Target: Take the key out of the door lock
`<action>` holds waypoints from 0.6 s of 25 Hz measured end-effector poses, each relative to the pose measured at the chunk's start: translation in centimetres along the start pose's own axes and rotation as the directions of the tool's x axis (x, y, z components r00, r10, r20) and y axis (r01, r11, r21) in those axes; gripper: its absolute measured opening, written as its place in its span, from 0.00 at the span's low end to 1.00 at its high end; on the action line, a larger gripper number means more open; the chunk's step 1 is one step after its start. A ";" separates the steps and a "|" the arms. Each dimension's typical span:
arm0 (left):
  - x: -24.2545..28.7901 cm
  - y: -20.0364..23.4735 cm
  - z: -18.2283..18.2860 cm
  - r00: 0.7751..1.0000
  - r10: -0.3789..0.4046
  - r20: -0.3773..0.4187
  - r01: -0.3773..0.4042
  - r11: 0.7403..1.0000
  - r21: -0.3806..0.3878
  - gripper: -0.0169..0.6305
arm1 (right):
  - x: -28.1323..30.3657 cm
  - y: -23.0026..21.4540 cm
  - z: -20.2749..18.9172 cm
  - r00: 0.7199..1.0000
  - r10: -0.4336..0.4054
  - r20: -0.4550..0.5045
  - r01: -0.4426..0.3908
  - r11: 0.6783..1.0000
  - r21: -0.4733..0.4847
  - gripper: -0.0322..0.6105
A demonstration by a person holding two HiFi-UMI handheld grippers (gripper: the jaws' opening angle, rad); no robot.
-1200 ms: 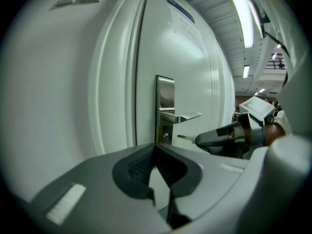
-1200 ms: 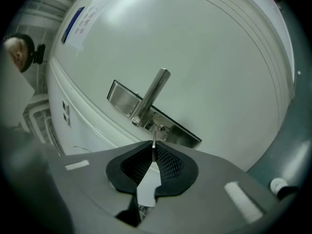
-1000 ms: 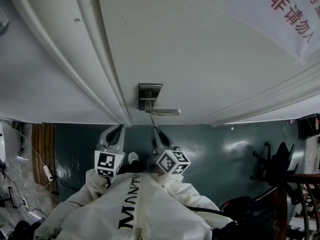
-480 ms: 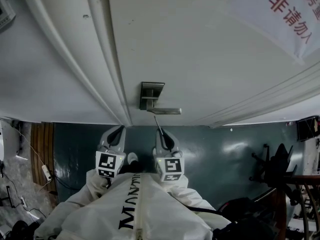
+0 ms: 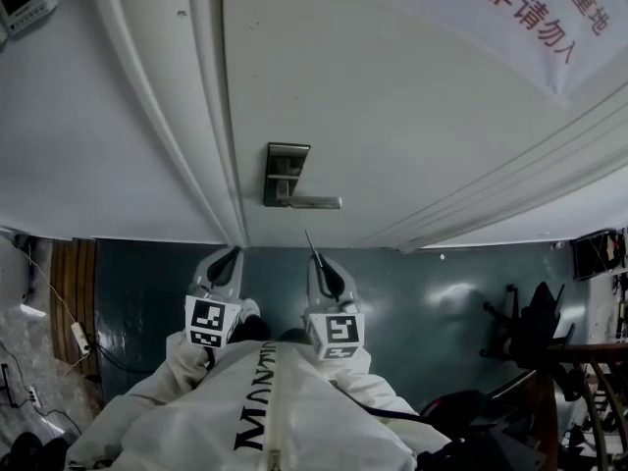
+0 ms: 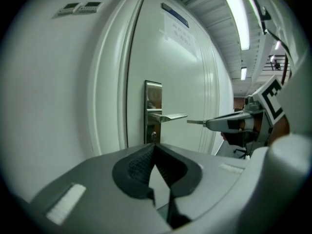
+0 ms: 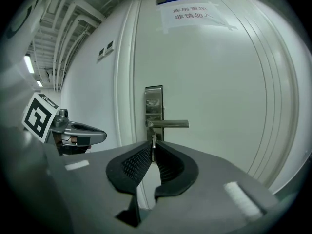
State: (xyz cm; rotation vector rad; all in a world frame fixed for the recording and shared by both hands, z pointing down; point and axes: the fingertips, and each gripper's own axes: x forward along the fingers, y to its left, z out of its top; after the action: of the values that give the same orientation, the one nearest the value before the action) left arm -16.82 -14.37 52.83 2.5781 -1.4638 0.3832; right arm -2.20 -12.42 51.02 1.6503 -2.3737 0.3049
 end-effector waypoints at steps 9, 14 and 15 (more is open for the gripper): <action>-4.6 -5.1 0.9 0.995 0.096 0.025 -0.097 0.995 0.029 0.03 | -6.1 -1.2 -0.6 0.995 0.083 0.046 -0.084 0.996 0.019 0.08; -7.1 -8.6 0.5 0.992 0.125 0.026 -0.126 0.992 0.033 0.03 | -9.7 -1.8 -1.6 0.991 0.110 0.071 -0.113 0.992 0.050 0.08; -7.6 -9.3 0.4 0.991 0.129 0.025 -0.130 0.991 0.034 0.03 | -10.4 -1.8 -1.8 0.991 0.116 0.074 -0.120 0.991 0.054 0.08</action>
State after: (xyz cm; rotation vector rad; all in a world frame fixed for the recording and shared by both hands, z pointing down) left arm -12.53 -3.45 50.18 2.5300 -1.6519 0.4005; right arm 3.11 -3.23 49.57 1.5732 -2.5436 0.3448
